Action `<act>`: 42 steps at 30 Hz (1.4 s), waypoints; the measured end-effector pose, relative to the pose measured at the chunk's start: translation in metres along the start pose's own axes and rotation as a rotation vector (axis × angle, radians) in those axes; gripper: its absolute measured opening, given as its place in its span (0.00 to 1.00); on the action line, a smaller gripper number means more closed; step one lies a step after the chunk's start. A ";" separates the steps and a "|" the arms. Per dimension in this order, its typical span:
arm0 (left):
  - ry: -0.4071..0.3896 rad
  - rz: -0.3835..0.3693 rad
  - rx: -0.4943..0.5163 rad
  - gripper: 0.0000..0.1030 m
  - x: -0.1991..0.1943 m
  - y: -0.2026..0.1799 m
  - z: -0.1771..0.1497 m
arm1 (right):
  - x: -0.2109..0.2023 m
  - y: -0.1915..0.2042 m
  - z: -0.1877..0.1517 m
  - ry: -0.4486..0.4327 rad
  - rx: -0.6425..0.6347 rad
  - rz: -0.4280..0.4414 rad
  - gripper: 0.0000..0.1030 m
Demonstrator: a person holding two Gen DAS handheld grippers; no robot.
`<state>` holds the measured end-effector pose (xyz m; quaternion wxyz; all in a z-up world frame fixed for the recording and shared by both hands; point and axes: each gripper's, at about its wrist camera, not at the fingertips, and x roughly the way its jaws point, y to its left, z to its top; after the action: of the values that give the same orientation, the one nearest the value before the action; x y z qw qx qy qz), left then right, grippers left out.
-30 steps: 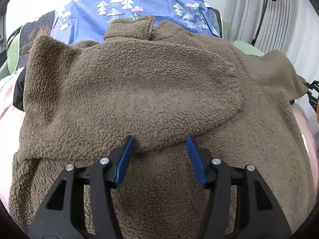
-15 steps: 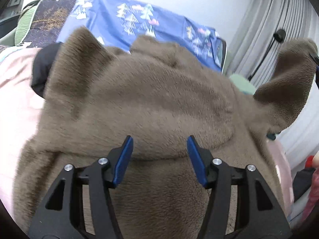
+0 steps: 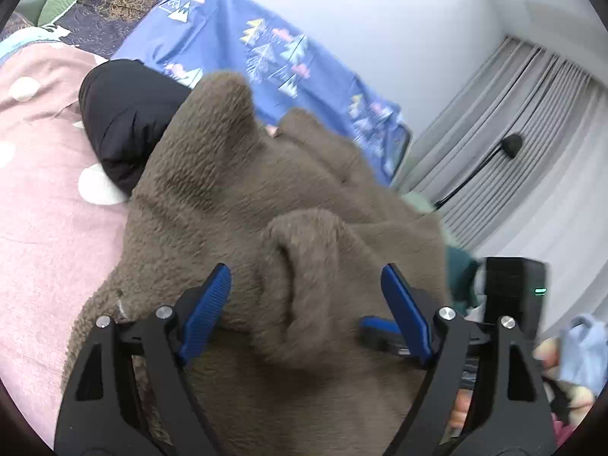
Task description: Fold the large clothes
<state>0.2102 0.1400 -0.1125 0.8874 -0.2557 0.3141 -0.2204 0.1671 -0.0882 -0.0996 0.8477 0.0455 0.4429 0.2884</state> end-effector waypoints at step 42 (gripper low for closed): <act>-0.041 0.435 0.531 0.24 0.058 -0.089 0.014 | -0.060 -0.113 -0.046 -0.383 0.172 -0.469 0.57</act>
<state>0.2406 0.0440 -0.0764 0.9553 0.0528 0.2750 -0.0952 0.1556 -0.2223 -0.1213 0.9521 0.0672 0.2965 0.0326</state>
